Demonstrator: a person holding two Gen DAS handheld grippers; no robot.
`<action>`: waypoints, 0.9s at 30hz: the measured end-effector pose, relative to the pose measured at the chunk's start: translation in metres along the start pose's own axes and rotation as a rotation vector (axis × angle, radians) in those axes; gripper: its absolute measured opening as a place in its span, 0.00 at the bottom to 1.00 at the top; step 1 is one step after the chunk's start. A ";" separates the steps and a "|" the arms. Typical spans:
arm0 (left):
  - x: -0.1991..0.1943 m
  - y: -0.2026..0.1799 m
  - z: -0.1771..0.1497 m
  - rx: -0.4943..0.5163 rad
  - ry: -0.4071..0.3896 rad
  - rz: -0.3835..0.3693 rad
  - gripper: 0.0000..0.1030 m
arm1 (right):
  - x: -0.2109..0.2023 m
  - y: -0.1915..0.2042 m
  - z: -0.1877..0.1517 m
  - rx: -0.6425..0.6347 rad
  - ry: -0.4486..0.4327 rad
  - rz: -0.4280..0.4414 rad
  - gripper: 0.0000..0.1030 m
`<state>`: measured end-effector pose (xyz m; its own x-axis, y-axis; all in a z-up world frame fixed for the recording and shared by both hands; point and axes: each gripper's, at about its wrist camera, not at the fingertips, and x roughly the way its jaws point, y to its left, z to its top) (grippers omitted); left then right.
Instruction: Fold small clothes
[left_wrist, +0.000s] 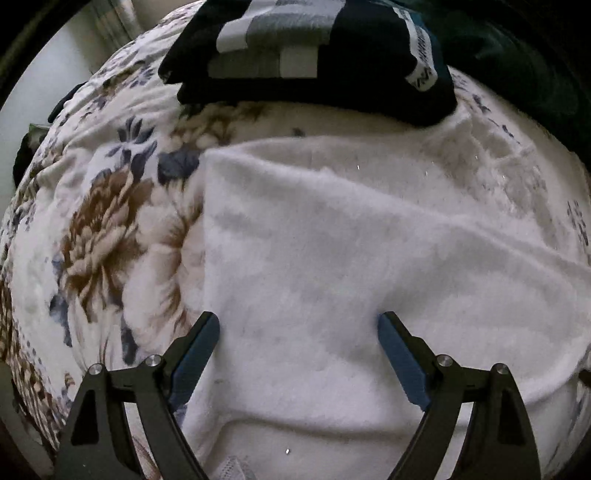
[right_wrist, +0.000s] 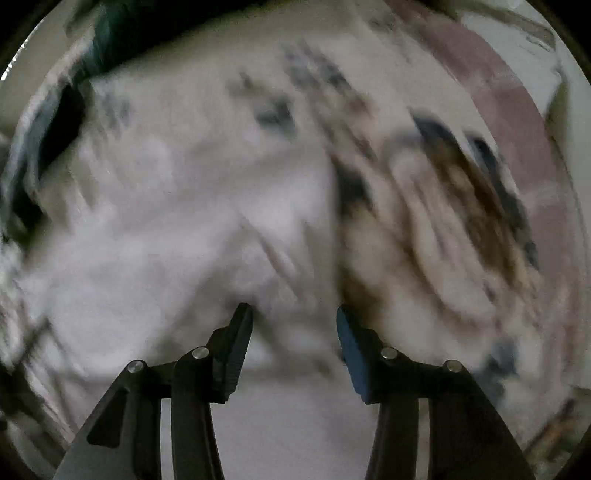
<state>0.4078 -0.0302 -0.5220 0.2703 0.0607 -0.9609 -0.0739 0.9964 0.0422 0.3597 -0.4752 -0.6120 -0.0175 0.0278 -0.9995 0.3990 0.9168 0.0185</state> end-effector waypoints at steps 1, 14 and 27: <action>-0.001 -0.001 -0.004 0.008 0.000 -0.003 0.85 | -0.001 -0.006 -0.007 0.017 0.024 -0.008 0.48; 0.001 -0.008 -0.002 0.010 0.011 -0.051 0.85 | -0.012 0.007 0.059 0.284 -0.055 0.143 0.45; -0.005 0.002 0.015 -0.006 -0.031 -0.052 0.85 | -0.071 0.011 0.036 0.084 -0.377 0.099 0.15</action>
<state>0.4209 -0.0278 -0.5130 0.3038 0.0103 -0.9527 -0.0641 0.9979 -0.0096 0.3981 -0.4815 -0.5417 0.3562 -0.0482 -0.9332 0.4562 0.8805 0.1286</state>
